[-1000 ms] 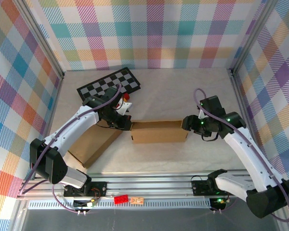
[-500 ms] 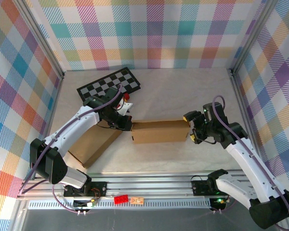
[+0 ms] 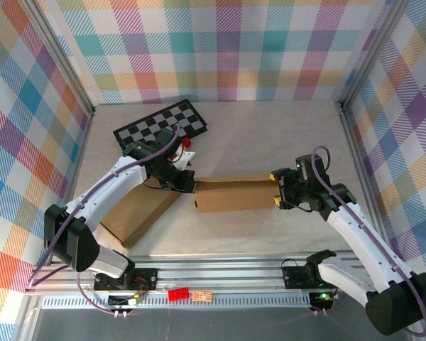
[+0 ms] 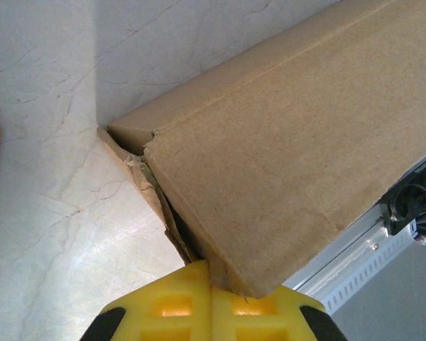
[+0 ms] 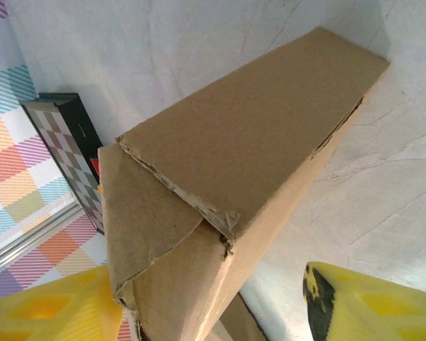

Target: Fold the paper box

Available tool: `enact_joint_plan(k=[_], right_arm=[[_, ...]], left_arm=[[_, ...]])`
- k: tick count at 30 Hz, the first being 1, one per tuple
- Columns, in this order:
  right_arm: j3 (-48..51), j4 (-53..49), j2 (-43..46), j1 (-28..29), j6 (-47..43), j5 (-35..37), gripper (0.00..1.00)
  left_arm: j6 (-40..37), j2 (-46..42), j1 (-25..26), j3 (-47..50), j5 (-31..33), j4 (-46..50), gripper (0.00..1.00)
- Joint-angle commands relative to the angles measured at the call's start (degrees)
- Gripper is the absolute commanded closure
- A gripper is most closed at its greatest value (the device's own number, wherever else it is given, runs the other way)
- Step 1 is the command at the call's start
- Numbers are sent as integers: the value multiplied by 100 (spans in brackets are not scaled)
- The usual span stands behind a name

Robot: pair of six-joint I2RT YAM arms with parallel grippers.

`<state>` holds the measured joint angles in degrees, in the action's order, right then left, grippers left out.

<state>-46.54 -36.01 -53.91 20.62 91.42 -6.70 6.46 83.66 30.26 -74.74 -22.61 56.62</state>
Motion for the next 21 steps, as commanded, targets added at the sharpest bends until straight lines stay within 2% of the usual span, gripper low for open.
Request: enact_joint_plan(k=[1, 4, 9, 14, 17, 21], right_arm=[[122, -63, 82, -58, -79, -16, 38], [34, -181, -8, -71, -258, -7, 42], [119, -181, -56, -78, -291, -62, 45], [113, -187, -64, -83, -334, -59, 45], [94, -155, -85, -78, -353, -86, 45], [67, -126, -93, -84, -379, -101, 45]], left_arm=[[151, -18, 68, -124, 33, 113, 94], [383, -136, 65, -111, -69, -34, 75], [1050, -513, 35, -105, -270, -363, 53], [2195, -827, -260, 79, -424, -768, 44], [2870, -786, -367, 178, -361, -709, 44], [3365, -720, -412, 279, -332, -875, 42]])
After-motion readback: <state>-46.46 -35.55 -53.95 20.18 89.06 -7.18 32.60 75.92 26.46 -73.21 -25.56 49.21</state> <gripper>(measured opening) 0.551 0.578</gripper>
